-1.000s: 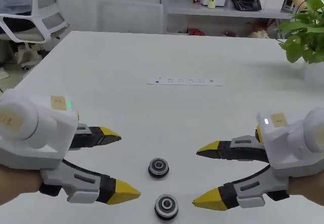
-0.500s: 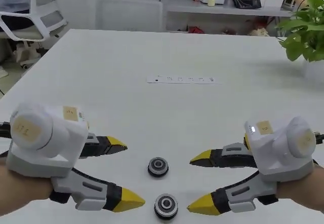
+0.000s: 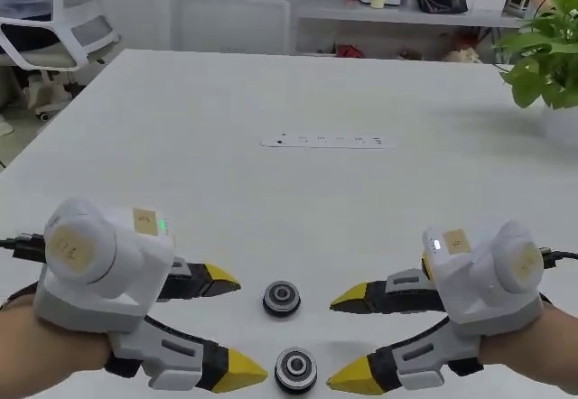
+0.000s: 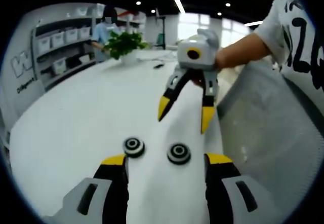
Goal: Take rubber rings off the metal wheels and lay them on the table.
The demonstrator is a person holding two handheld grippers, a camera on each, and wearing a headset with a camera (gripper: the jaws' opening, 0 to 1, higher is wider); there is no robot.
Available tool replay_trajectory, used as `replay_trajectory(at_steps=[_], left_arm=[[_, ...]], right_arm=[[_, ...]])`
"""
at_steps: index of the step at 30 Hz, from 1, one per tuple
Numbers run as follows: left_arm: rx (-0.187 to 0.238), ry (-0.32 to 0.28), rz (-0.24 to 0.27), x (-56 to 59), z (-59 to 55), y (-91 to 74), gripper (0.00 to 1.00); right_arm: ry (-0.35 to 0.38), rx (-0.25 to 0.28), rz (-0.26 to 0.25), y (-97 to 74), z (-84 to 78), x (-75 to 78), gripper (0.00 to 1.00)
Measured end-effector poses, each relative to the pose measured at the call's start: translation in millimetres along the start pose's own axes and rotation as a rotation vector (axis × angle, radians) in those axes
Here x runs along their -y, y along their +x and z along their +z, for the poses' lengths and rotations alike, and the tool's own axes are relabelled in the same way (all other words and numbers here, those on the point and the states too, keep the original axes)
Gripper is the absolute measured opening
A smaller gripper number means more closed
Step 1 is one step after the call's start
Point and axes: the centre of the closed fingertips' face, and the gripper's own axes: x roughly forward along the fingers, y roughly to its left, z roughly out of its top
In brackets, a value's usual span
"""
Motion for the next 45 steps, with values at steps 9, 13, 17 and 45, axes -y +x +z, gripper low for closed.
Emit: replay_trajectory(at_steps=[9,13,17,45], left_arm=[[-0.003,-0.009,-0.022,3.1,-3.0,10.3,0.58],[-0.007,-0.009,-0.032,3.9,-4.4,14.9,0.57],[-0.015,-0.010,-0.042,4.5,-6.3,19.1,0.56],[-0.055,-0.006,-0.128,22.3,-15.4,46.0,0.38]], right_arm=[[0.007,-0.004,0.011,5.3,-4.3,-0.7,0.45],[0.009,-0.010,0.021,7.5,-7.0,-2.5,0.44],[0.009,-0.019,0.031,9.8,-11.2,-4.5,0.43],[0.033,-0.027,0.064,18.4,-20.8,-8.0,0.41]])
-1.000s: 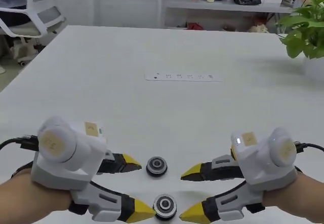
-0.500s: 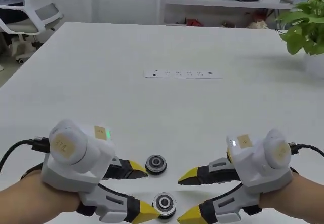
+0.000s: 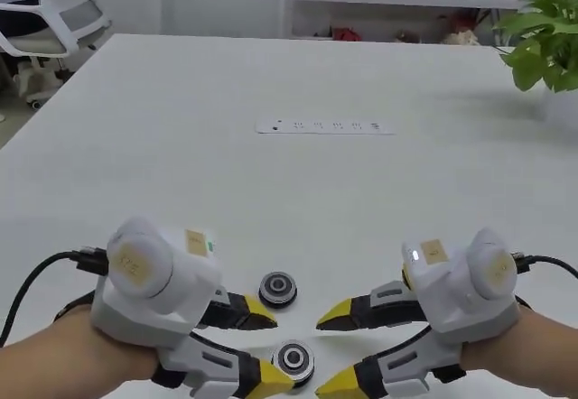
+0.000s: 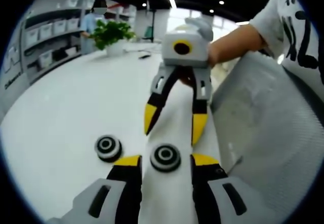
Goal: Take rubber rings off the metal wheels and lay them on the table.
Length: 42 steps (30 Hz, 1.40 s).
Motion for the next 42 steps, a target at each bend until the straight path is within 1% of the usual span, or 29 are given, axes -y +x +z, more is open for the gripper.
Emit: replay_trajectory(at_steps=[9,14,16,19,22,23,24,25,29,33,38,42], left_arm=[[-0.002,0.000,-0.014,3.4,1.9,6.7,0.32],[-0.015,0.014,-0.018,5.0,-0.5,9.9,0.28],[-0.026,0.033,-0.013,3.4,-2.1,10.9,0.25],[-0.024,0.032,-0.008,2.4,-1.8,12.1,0.22],[-0.026,0.055,-0.004,3.6,-1.7,13.6,0.20],[-0.037,0.082,0.003,2.8,-3.3,13.8,0.18],[-0.028,0.106,0.013,1.3,-1.4,14.4,0.17],[-0.034,0.103,0.014,2.7,-3.2,13.2,0.16],[-0.026,0.092,0.018,1.0,-2.8,13.1,0.15],[-0.016,0.091,0.028,0.5,-2.5,12.7,0.14],[-0.013,0.112,0.038,0.8,-3.0,12.9,0.14],[-0.008,0.107,0.041,0.1,-2.9,12.9,0.14]], right_arm=[[0.006,-0.002,0.006,1.4,-1.8,-2.4,0.41],[0.010,0.001,0.004,1.5,-1.7,-2.1,0.41],[0.011,0.003,0.004,1.8,-1.8,-1.9,0.41],[0.013,0.002,0.006,2.6,-2.3,-2.2,0.41],[0.014,0.002,0.008,3.3,-2.2,-2.6,0.41],[0.014,0.002,0.009,3.6,-2.1,-2.7,0.41],[0.014,0.002,0.008,3.8,-2.1,-2.6,0.41],[0.014,0.002,0.008,4.1,-2.2,-2.5,0.41],[0.017,0.004,0.009,4.4,-1.5,-2.6,0.41],[0.025,0.018,0.005,5.7,0.9,-2.5,0.39],[0.026,0.022,-0.006,10.0,0.8,-0.3,0.37],[0.032,0.030,-0.013,13.6,2.2,-1.3,0.34]])
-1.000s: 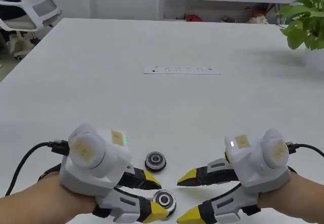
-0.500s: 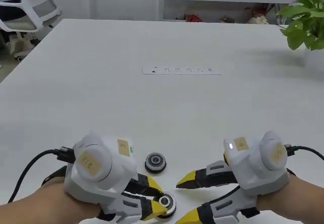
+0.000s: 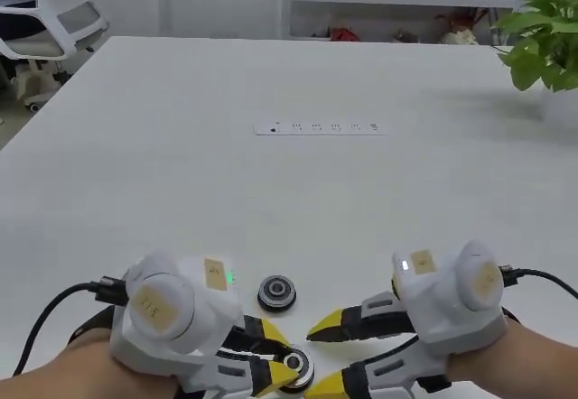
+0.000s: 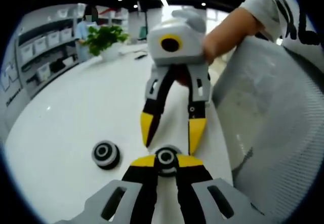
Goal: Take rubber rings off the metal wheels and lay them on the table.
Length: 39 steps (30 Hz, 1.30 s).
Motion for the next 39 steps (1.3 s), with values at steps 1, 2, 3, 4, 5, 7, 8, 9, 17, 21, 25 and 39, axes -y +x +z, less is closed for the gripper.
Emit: replay_trajectory(at_steps=[1,2,3,4,5,7,8,9,17,21,25,39], left_arm=[[0.002,-0.001,0.001,0.0,0.1,0.0,0.14],[0.004,-0.002,0.002,0.2,0.2,-0.1,0.14],[0.005,-0.002,0.002,0.3,0.4,-0.2,0.14],[0.006,-0.003,0.003,0.3,0.5,-0.3,0.14],[0.007,-0.003,0.004,0.0,0.3,-0.1,0.14],[0.006,-0.001,0.006,0.0,0.2,-0.1,0.14],[0.006,0.000,0.007,0.1,0.2,-0.2,0.14],[0.006,0.001,0.008,0.0,0.2,0.0,0.14],[0.003,-0.003,0.017,-0.5,0.2,0.4,0.13],[0.004,-0.002,0.018,-0.5,0.1,0.4,0.13],[0.004,-0.001,0.018,-0.6,0.0,0.5,0.13],[0.004,-0.005,0.020,-0.7,0.2,1.0,0.13]], right_arm=[[0.002,0.002,0.001,1.0,0.4,-0.8,0.34],[0.003,0.003,0.002,1.5,0.6,-1.3,0.33],[0.005,0.006,0.004,3.1,1.2,-2.6,0.33],[0.005,0.006,0.005,4.6,1.6,-3.7,0.32],[0.004,0.006,0.005,5.4,1.8,-4.2,0.32],[0.002,0.008,0.001,6.7,2.5,-3.8,0.30],[0.003,0.012,-0.007,6.9,3.2,-2.8,0.30],[0.006,0.014,-0.010,7.2,3.5,-2.0,0.30],[0.024,0.018,-0.011,7.4,0.9,-1.3,0.26],[0.031,0.017,-0.007,6.7,0.1,-1.5,0.25],[0.025,0.005,-0.006,4.8,-3.1,-1.3,0.24],[0.025,-0.013,-0.008,-0.4,-6.4,-0.7,0.19]])
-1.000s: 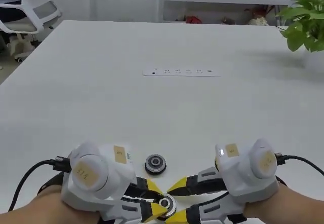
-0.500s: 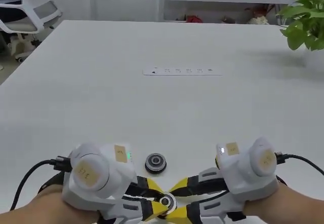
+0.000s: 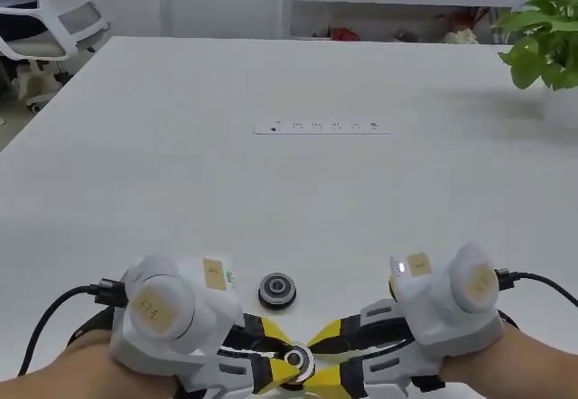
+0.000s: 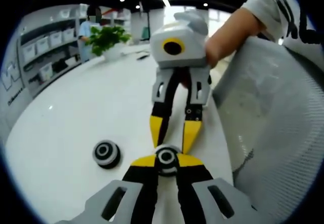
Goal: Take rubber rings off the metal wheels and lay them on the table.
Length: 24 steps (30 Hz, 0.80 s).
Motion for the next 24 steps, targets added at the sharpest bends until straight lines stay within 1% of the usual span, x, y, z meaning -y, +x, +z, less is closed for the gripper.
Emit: replay_trajectory(at_steps=[8,10,12,16,21,24], left_arm=[[0.002,0.002,-0.001,-0.1,0.1,0.1,0.13],[0.002,0.002,-0.001,-0.1,-0.1,0.0,0.13],[0.002,0.001,-0.001,0.0,-0.1,-0.2,0.13],[0.002,0.003,0.001,-0.1,-0.3,-0.3,0.13],[0.000,0.004,0.002,-0.2,-0.3,-0.5,0.13],[-0.001,0.005,0.004,-0.1,-0.2,-0.6,0.13]], right_arm=[[0.000,-0.014,-0.003,-2.4,-2.0,0.4,0.15],[-0.022,-0.030,-0.011,-3.3,-4.1,2.3,0.11],[-0.001,-0.031,-0.013,-3.3,-4.7,2.0,0.09],[-0.010,-0.041,-0.019,-2.6,-4.5,2.1,0.08],[0.017,-0.048,-0.027,-3.7,-5.2,3.9,0.04],[0.013,-0.058,-0.034,-3.4,-5.2,3.8,0.03]])
